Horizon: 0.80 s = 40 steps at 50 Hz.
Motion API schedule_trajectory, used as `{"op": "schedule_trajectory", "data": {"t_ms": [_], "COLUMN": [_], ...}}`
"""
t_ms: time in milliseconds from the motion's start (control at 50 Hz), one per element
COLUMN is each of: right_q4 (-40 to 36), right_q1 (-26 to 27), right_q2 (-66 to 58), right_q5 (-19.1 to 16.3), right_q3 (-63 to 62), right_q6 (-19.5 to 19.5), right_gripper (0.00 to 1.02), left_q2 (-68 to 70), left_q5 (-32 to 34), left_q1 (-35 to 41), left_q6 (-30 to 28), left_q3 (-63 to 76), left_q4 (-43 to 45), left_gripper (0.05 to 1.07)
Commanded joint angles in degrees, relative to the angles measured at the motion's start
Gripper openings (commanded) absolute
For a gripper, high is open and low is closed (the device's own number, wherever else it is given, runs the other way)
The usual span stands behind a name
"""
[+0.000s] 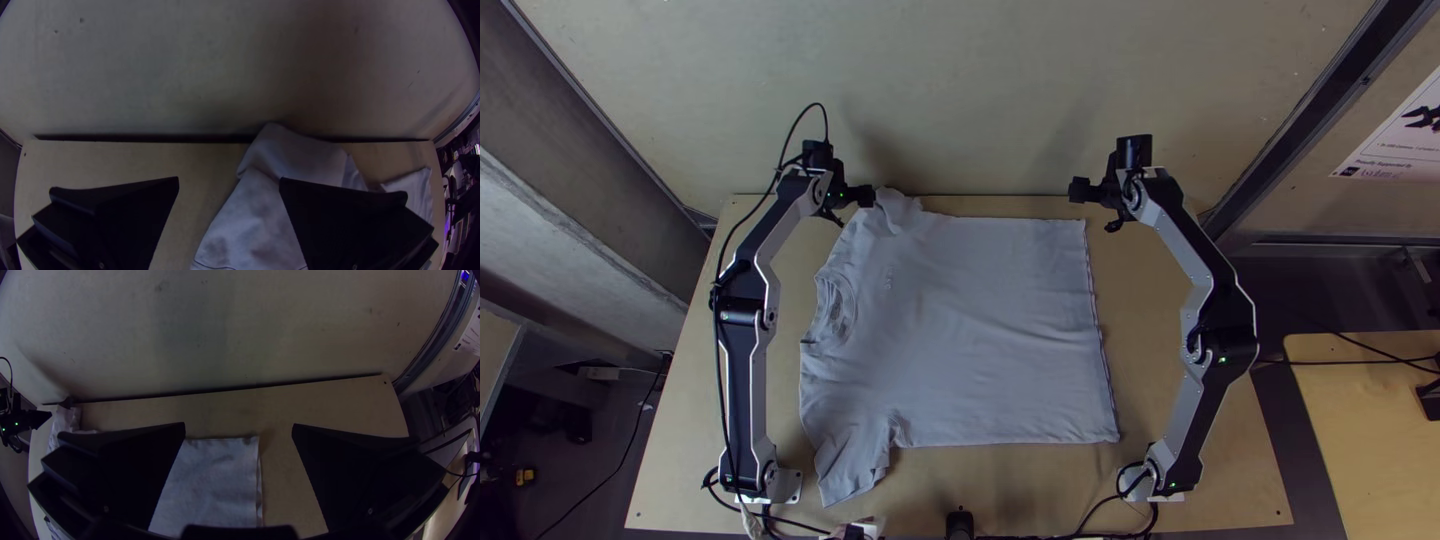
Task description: Fold the t-shirt
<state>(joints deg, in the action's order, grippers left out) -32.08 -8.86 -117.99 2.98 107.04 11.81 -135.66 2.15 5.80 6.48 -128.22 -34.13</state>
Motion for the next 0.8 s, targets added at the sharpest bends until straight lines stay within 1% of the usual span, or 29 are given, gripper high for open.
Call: {"op": "schedule_trajectory", "data": {"t_ms": [0,140,200,340,400,500,540,640,660,680,700,760,780], "right_q4": [-0.36,-0.71,-0.71,-0.88,-0.88,-0.88,-0.88,-0.88,-0.88,-0.88,-0.97,-0.97,-0.97], "right_q1": [0.25,0.43,0.51,0.51,0.51,0.69,0.78,0.86,0.86,0.86,0.86,1.04,1.13], "right_q2": [-1.80,-2.24,-2.33,-2.33,-2.33,-2.42,-2.50,-2.68,-2.77,-2.77,-2.85,-3.38,-3.47], "right_q5": [-0.17,-0.26,-0.17,-0.17,-0.17,-0.17,-0.17,-0.17,-0.17,-0.17,-0.17,-0.17,-0.17], "right_q3": [1.59,1.68,1.76,1.76,1.76,1.68,1.68,1.59,1.59,1.41,1.32,1.24,1.41], "right_q6": [1.55,1.99,2.60,3.04,3.39,3.39,3.39,3.48,3.57,3.66,4.01,4.27,4.36], "right_gripper": [0.98,0.98,0.98,0.98,0.98,0.98,0.98,0.98,0.98,0.98,0.98,0.98,0.98], "left_q2": [-2.16,-3.83,-4.44,-5.41,-5.59,-6.02,-6.20,-6.29,-6.20,-6.20,-6.11,-6.02,-5.94], "left_q5": [0.13,-0.31,-0.31,-0.48,-0.48,-0.48,-0.48,-0.48,-0.31,-0.13,-0.13,-0.22,-0.22], "left_q1": [0.70,1.05,1.14,0.96,1.05,1.14,1.23,1.32,1.32,1.40,1.40,1.40,1.40], "left_q6": [0.46,0.11,-0.15,-0.33,-0.50,-1.47,-1.56,-1.56,-1.56,-1.56,-1.56,-1.56,-1.56], "left_q3": [-1.94,-2.47,-2.56,-2.73,-2.73,-3.00,-3.08,-3.08,-3.08,-3.08,-3.08,-3.08,-3.08], "left_q4": [0.29,0.38,0.47,1.52,2.23,2.93,3.02,3.10,3.02,2.93,3.02,3.54,3.63], "left_gripper": [1.01,1.01,0.96,0.94,0.87,0.67,0.62,0.61,0.59,0.52,0.43,0.10,0.07]}}
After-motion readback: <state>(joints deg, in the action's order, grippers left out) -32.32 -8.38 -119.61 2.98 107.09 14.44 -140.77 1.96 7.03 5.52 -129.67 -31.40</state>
